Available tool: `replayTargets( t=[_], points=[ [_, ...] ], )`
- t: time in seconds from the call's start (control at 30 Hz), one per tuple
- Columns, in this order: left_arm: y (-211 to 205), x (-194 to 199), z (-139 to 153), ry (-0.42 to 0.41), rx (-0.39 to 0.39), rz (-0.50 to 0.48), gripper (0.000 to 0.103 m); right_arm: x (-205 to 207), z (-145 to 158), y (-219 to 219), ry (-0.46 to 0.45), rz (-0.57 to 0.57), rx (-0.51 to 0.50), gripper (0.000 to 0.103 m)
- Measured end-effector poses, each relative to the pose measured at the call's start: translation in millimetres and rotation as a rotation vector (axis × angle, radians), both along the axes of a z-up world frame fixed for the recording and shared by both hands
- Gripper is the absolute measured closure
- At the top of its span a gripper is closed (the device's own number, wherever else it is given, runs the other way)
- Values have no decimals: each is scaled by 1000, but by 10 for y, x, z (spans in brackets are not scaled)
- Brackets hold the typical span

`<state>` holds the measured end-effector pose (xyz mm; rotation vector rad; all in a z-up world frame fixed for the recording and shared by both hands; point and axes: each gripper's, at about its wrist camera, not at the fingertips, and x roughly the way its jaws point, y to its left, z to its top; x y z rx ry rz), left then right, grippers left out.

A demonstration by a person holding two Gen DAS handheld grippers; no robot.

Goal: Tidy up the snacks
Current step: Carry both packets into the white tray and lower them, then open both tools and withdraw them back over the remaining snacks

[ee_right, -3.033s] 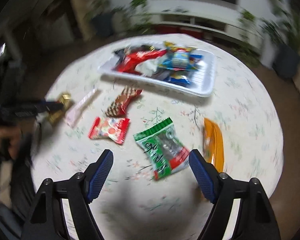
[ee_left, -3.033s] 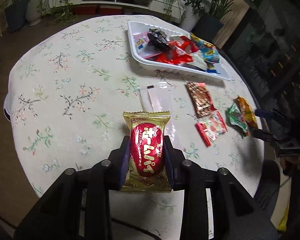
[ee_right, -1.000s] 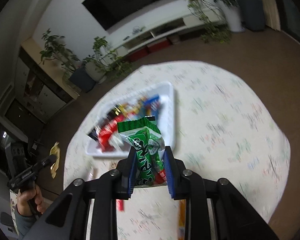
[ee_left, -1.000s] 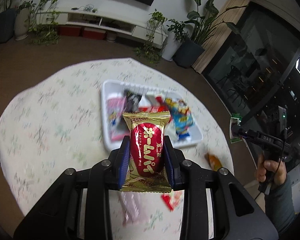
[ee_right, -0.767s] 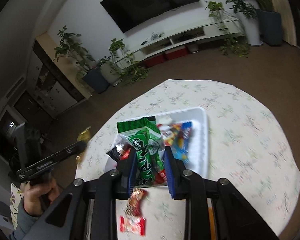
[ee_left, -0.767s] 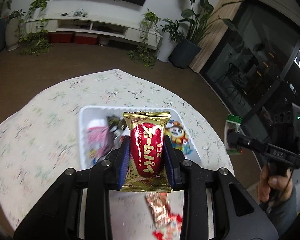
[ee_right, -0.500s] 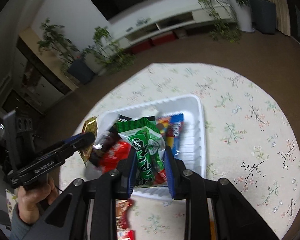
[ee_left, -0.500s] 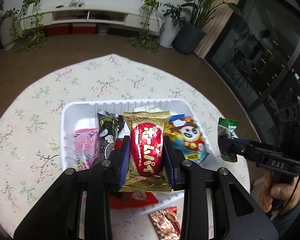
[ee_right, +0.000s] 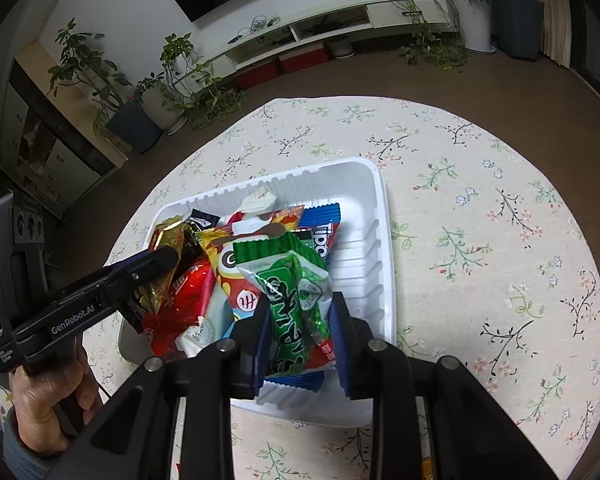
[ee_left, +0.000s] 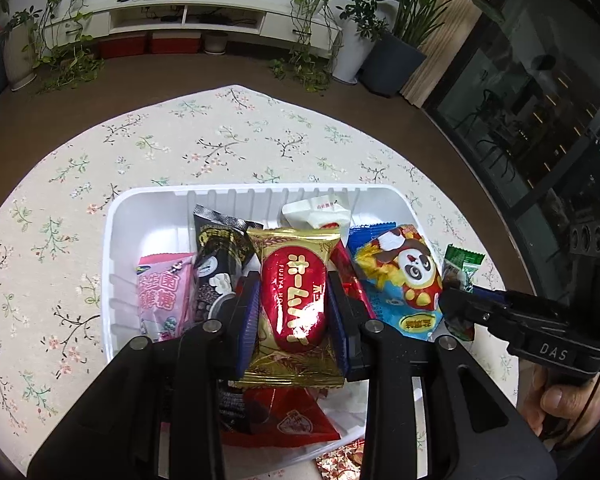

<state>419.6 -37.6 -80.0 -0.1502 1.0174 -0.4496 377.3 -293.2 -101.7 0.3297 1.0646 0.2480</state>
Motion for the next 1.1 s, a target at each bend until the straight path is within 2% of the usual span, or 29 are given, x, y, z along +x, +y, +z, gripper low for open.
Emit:
replayTargets(
  t=[0.3, 0.4, 0.5, 0.57, 0.9, 1.1],
  points=[
    [-7, 53, -121, 10, -1, 12, 74, 12, -1, -76, -16, -48, 25, 73],
    [-14, 49, -127, 6, 3, 15, 73, 28, -50, -45, 1, -32, 25, 69],
    [3, 16, -105, 8, 1, 15, 69, 33, -61, -26, 4, -29, 17, 66],
    [1, -7, -87, 3, -2, 10, 61, 26, -61, -42, 5, -36, 22, 64],
    [4, -91, -25, -15, -7, 3, 49, -2, -80, -109, 3, -47, 48, 62],
    [53, -190, 76, -40, -38, 8, 44, -25, -76, -182, 2, -65, 63, 62]
  ],
)
